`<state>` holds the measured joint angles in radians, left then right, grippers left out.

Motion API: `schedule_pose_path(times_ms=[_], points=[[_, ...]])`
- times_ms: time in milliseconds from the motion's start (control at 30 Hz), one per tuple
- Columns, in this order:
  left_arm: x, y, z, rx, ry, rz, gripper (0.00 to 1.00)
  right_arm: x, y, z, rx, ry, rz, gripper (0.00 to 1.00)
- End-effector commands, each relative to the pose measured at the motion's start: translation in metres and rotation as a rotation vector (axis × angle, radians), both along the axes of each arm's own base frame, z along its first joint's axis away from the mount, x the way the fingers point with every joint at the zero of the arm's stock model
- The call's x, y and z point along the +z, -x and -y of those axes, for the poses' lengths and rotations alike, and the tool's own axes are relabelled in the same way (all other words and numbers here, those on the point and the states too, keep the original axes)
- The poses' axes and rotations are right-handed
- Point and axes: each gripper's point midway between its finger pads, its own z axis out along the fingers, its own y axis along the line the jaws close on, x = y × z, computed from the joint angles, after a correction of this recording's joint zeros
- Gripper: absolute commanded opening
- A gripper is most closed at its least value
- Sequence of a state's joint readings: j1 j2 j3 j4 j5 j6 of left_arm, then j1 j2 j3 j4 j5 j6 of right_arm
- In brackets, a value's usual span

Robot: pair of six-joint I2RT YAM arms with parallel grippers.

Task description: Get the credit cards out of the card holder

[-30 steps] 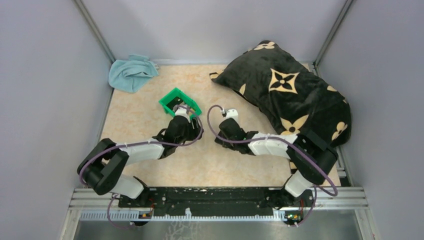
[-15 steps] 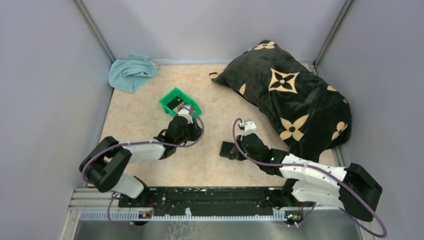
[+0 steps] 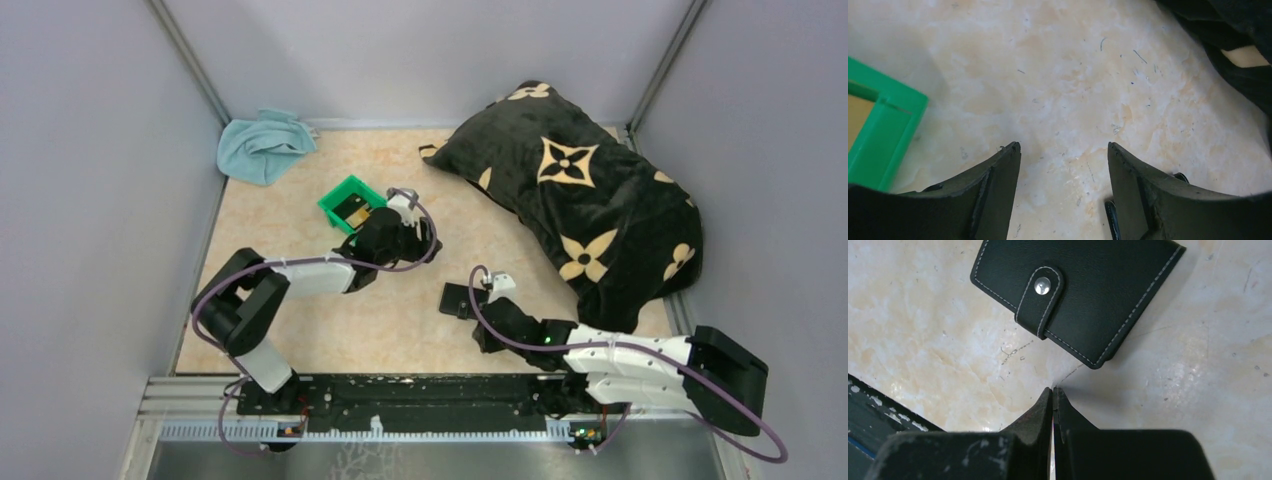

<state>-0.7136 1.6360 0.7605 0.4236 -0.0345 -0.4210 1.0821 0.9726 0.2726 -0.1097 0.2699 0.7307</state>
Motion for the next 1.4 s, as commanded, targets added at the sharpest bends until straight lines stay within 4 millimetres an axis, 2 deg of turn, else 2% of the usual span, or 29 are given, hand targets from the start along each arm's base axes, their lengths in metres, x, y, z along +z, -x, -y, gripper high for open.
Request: schedule_pose_path(times_ms=[0,133,333,600,767,900,1033,1167,1367], points=[[-0.017,0.006,0.024,-0.133,-0.068,-0.002,0.71,0.004,-0.012,0.01,-0.114,-0.005,0.041,0.0],[-0.035,0.017,0.038,-0.195,-0.052,-0.067,0.7,0.009,-0.02,0.023,-0.175,0.031,0.078,0.0],[-0.067,0.029,0.038,-0.199,-0.099,-0.162,0.71,0.0,-0.034,0.045,-0.274,0.068,0.06,0.0],[-0.086,0.056,0.04,-0.223,-0.119,-0.221,0.71,0.017,-0.063,0.052,-0.298,0.057,0.101,0.0],[-0.095,0.076,0.031,-0.214,-0.12,-0.263,0.71,0.033,-0.085,0.038,-0.265,0.026,0.134,0.0],[-0.098,0.091,0.026,-0.219,-0.119,-0.288,0.7,0.032,-0.095,0.018,-0.219,0.013,0.128,0.0],[-0.099,0.094,0.016,-0.198,-0.144,-0.282,0.7,0.037,-0.103,-0.002,-0.174,-0.085,0.135,0.0],[-0.093,0.096,0.009,-0.185,-0.151,-0.277,0.7,0.04,-0.117,-0.011,-0.167,-0.103,0.14,0.0],[-0.095,0.103,-0.005,-0.174,-0.184,-0.275,0.7,0.041,-0.152,-0.021,-0.16,-0.177,0.126,0.0]])
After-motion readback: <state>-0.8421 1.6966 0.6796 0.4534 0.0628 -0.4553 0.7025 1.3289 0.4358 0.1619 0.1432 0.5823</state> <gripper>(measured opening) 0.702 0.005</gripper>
